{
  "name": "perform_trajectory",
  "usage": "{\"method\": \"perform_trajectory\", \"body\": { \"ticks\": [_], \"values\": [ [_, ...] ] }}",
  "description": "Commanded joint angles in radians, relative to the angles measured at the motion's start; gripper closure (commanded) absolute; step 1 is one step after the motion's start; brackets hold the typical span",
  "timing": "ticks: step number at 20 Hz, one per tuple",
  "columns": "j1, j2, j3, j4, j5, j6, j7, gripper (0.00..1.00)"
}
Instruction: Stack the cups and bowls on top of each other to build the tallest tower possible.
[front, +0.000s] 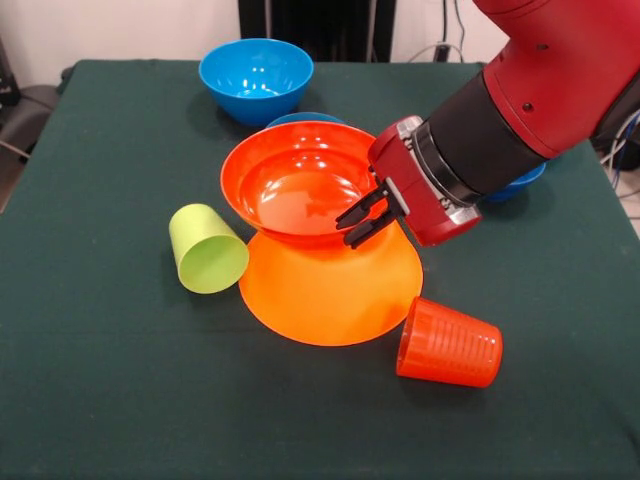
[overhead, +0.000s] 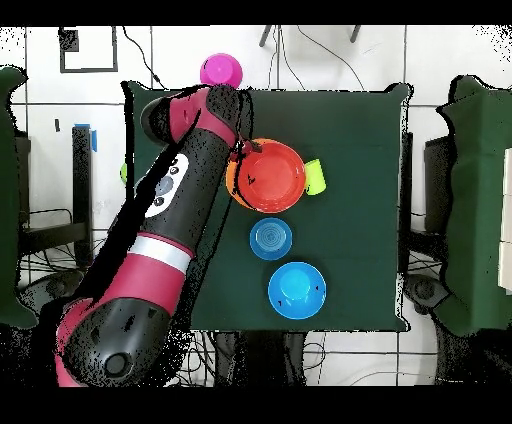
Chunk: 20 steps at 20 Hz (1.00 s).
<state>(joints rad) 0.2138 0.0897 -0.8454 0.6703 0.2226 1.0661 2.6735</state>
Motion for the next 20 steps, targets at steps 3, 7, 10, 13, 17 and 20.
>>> {"method": "perform_trajectory", "body": {
  "ticks": [3, 7, 10, 13, 17, 20],
  "values": [
    [0.019, 0.003, 0.072, -0.026, -0.006, 0.101, 0.045, 1.00],
    [0.018, 0.003, 0.073, -0.024, -0.008, 0.094, 0.046, 1.00],
    [0.014, 0.003, 0.073, -0.034, -0.006, 0.102, 0.039, 1.00],
    [0.011, 0.001, 0.074, -0.034, -0.006, 0.100, 0.034, 1.00],
    [0.009, -0.001, 0.078, -0.031, -0.008, 0.095, 0.025, 1.00],
    [0.012, -0.001, 0.078, -0.031, -0.012, 0.097, 0.015, 1.00]
  ]
}}
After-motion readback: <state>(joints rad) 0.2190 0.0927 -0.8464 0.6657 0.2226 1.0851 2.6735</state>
